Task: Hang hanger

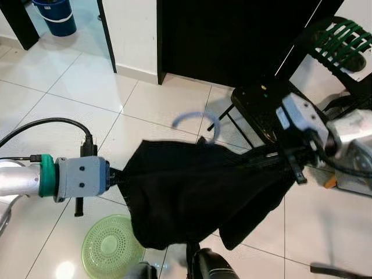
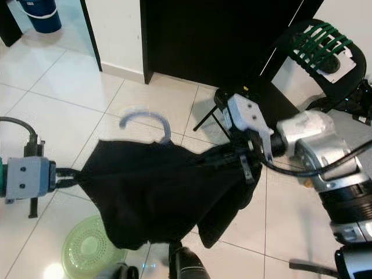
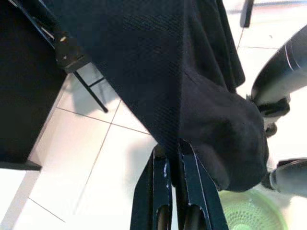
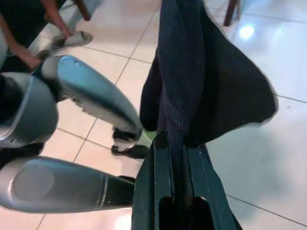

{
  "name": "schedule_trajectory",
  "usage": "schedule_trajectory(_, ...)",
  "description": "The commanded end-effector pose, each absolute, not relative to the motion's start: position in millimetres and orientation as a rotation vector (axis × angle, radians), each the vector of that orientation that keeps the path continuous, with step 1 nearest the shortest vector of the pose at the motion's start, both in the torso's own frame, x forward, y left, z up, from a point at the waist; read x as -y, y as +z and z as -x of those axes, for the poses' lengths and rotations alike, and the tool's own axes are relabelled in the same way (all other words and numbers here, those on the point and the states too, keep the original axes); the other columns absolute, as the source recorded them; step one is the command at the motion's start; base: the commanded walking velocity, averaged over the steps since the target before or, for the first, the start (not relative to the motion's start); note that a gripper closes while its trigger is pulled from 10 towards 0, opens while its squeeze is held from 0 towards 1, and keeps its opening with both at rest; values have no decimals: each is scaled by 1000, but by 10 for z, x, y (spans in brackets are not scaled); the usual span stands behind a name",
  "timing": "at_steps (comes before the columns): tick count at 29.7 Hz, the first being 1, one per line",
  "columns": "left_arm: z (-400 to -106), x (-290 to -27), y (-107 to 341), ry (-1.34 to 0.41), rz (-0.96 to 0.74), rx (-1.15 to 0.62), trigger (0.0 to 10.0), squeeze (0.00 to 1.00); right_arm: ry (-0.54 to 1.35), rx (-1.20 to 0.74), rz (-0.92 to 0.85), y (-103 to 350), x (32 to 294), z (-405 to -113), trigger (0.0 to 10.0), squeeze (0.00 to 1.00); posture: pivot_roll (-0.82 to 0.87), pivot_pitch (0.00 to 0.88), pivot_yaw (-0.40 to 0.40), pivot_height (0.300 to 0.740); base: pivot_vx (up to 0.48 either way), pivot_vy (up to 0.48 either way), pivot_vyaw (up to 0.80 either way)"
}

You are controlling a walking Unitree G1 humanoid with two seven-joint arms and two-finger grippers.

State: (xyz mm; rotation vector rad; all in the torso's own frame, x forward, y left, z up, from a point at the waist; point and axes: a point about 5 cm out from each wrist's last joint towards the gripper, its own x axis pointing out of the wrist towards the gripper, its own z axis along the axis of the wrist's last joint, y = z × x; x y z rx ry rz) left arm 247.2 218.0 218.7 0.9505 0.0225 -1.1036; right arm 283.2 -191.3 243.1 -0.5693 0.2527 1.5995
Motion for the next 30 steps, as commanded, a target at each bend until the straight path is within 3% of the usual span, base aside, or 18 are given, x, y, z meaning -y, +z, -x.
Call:
schedule_trajectory(1,-2528,-2568,2149,-977,-978,-190,10000,0,1560,-362,618,2457,2163,-2782,10000,0,-34,125,9,740,0,0,0)
schedule_trajectory(11,-2533,-2731,2138,-958,-1036,-237,10000,0,1619,-353,483,2553,2136,-2702,10000,0,-35,128,14,740,0,0,0)
schedule_trajectory(20,-2636,-2902,2250,-903,-1106,-247,10000,0,1672,-428,540,2461,2145,-2589,10000,0,-38,127,16,740,0,0,0)
schedule_trajectory(24,-2780,-2757,2561,-927,-968,-114,10000,0,1742,-413,758,2302,1958,-2563,10000,0,-31,126,21,740,0,0,0)
schedule_trajectory(30,-2933,-2401,2709,-1050,-910,34,10000,0,1796,-266,737,2315,1590,-2630,10000,0,-24,120,24,740,0,0,0)
